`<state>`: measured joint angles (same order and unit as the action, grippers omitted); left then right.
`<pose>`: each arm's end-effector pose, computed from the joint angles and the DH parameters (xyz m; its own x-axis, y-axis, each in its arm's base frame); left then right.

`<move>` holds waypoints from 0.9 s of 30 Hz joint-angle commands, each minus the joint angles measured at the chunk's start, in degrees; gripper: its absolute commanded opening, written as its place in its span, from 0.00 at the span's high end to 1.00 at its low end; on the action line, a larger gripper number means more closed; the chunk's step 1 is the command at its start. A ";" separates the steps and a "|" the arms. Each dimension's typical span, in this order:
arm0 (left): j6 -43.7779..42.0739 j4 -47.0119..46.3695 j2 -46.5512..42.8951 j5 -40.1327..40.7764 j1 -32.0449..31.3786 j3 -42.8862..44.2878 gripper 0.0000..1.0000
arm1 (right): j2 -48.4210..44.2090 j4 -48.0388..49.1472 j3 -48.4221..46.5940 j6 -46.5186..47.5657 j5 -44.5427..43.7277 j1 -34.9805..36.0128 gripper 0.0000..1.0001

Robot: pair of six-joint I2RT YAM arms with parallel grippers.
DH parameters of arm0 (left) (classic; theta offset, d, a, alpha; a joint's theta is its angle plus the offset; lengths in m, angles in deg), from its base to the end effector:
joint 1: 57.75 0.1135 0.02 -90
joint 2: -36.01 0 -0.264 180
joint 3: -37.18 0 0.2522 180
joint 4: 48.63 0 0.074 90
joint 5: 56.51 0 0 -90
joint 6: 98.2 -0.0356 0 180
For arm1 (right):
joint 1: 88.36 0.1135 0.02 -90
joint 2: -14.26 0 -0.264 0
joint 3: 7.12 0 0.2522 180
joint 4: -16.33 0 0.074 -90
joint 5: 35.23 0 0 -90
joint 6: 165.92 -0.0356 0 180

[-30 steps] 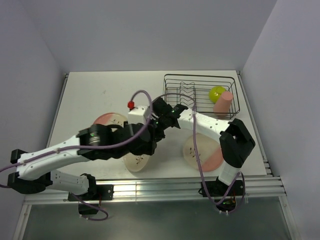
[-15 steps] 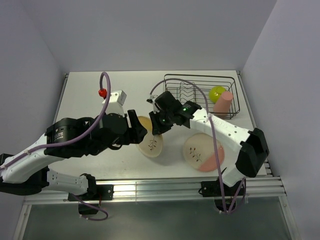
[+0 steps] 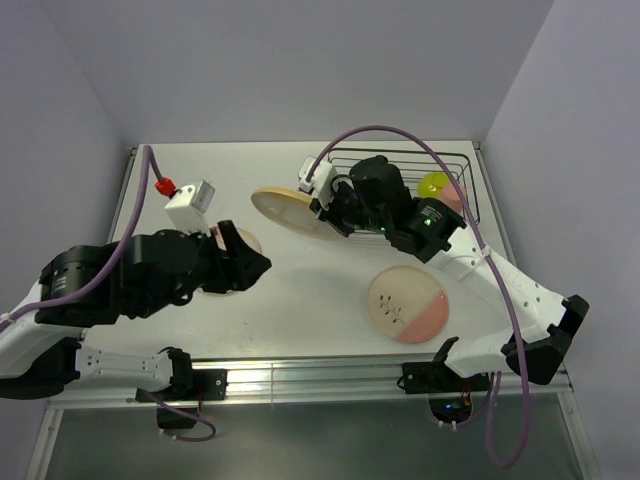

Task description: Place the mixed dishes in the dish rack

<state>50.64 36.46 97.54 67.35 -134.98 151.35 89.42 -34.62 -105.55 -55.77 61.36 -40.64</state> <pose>0.0491 -0.1269 0.4905 -0.6655 -0.2787 -0.6925 0.2638 0.7800 -0.5674 0.1860 0.2106 0.4175 -0.0167 -0.5270 -0.8497 -0.8618 0.4384 -0.2550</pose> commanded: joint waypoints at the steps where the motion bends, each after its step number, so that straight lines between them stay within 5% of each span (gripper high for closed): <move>1: -3.12 -2.42 -4.58 -3.89 -0.20 -4.50 0.37 | -1.24 11.43 -4.89 18.83 -10.51 -0.96 1.00; 5: -4.27 -1.90 -7.56 -6.79 -0.20 -9.07 0.37 | -3.78 20.56 -0.07 30.73 -13.10 -3.07 1.00; 13: -10.58 -4.27 -7.84 -5.92 -0.20 -11.63 0.37 | -0.11 26.12 -0.50 39.71 -0.81 -17.55 1.00; 27: -21.67 -13.32 -6.17 -1.26 0.24 -11.72 0.28 | 18.79 0.73 -26.41 48.67 14.59 -32.95 1.00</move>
<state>33.31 27.52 91.66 63.90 -134.96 138.69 107.73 -35.14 -123.40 -11.25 72.13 -71.94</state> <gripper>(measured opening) 0.717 0.226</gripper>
